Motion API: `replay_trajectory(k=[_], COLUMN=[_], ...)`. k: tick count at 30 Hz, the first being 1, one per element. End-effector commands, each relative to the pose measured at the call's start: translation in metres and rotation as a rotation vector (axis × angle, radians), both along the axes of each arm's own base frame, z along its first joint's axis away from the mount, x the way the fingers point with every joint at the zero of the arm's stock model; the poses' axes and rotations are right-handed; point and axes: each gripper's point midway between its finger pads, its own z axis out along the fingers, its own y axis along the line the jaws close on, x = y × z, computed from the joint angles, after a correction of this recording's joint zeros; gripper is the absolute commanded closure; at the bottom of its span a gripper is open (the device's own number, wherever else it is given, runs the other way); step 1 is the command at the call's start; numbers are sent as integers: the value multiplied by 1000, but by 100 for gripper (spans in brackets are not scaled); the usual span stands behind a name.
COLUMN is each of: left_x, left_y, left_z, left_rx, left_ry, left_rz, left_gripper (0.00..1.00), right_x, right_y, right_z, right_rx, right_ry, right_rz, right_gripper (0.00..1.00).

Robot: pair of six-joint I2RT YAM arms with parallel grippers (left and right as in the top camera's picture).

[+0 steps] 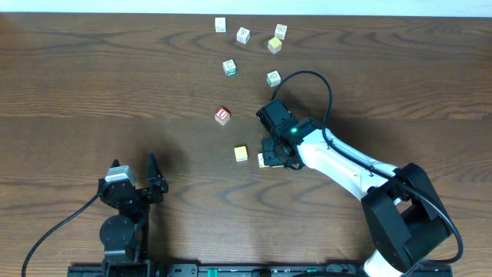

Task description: Lift 5 blocks

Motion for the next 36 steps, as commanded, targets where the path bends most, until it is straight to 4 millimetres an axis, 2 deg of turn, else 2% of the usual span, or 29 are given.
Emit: replay_trajectory(k=[1, 7, 14, 22, 23, 25, 26, 27, 36], left_x=[-1, -1, -1, -1, -1, -1, -1, -1, -1], left_y=[3, 3, 3, 3, 3, 3, 3, 3, 3], left_z=[-18, -18, -18, -18, -18, -18, -18, -18, -18], left_rx=[9, 9, 9, 9, 9, 9, 9, 9, 9], left_ry=[54, 54, 54, 54, 54, 54, 54, 54, 54], left_rz=[14, 14, 14, 14, 14, 14, 14, 14, 14], left_gripper=[20, 20, 20, 20, 20, 20, 20, 20, 20], right_x=[-10, -12, 0, 9, 10, 11, 11, 10, 2], right_y=[1, 13, 24, 26, 26, 26, 25, 24, 3], right_z=[-4, -3, 2, 3, 3, 3, 3, 2, -3], right_rx=[11, 27, 72, 85, 86, 86, 80, 74, -24], right_ry=[31, 18, -36, -66, -70, -78, -77, -75, -51], right_rz=[-51, -43, -40, -48, -48, -49, -50, -51, -66], right_gripper=[99, 96, 90, 87, 85, 72, 51, 44, 42])
